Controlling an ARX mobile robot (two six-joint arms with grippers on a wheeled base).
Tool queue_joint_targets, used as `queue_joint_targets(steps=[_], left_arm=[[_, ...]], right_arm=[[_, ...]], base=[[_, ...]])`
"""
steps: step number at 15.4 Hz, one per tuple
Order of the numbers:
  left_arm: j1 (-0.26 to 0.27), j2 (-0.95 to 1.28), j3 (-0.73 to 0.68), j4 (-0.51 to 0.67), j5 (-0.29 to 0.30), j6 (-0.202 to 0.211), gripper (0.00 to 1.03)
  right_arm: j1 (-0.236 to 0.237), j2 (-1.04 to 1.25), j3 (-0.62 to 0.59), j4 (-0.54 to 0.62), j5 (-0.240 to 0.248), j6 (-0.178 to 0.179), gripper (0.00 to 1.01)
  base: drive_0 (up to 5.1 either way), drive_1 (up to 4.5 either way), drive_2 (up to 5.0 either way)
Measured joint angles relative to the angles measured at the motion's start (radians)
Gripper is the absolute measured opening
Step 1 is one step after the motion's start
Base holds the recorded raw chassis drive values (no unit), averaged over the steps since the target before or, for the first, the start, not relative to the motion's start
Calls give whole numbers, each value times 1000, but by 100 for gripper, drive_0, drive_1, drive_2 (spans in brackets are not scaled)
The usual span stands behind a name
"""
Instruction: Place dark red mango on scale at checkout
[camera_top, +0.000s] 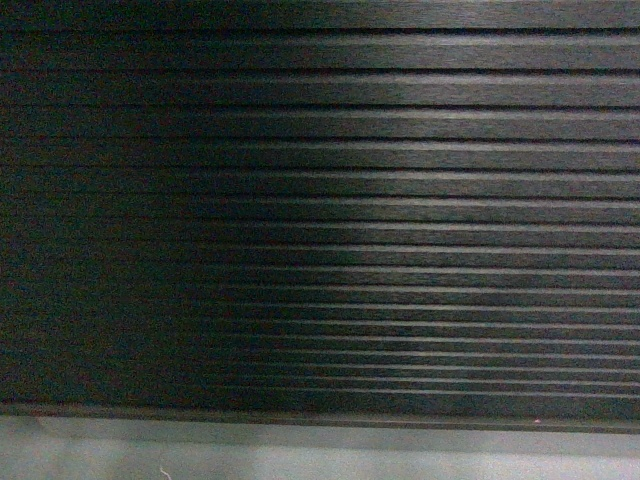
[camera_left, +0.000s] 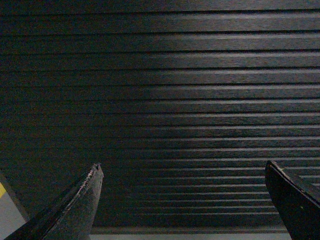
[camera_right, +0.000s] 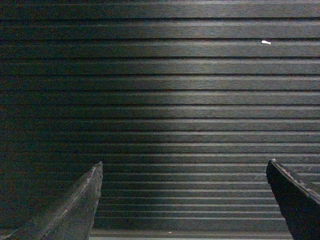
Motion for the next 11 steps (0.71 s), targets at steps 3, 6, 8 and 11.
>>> queue_joint_targets(steps=[3,6,8,11], left_arm=[[0,0,0,0,0,0,98],[0,0,0,0,0,0,98],[0,0,0,0,0,0,98],[0,0,0,0,0,0,98]], right_arm=[[0,0,0,0,0,0,98],[0,0,0,0,0,0,98],[0,0,0,0,0,0,98],[0,0,0,0,0,0,98]], base=[[0,0,0],[0,0,0],[0,0,0],[0,0,0]])
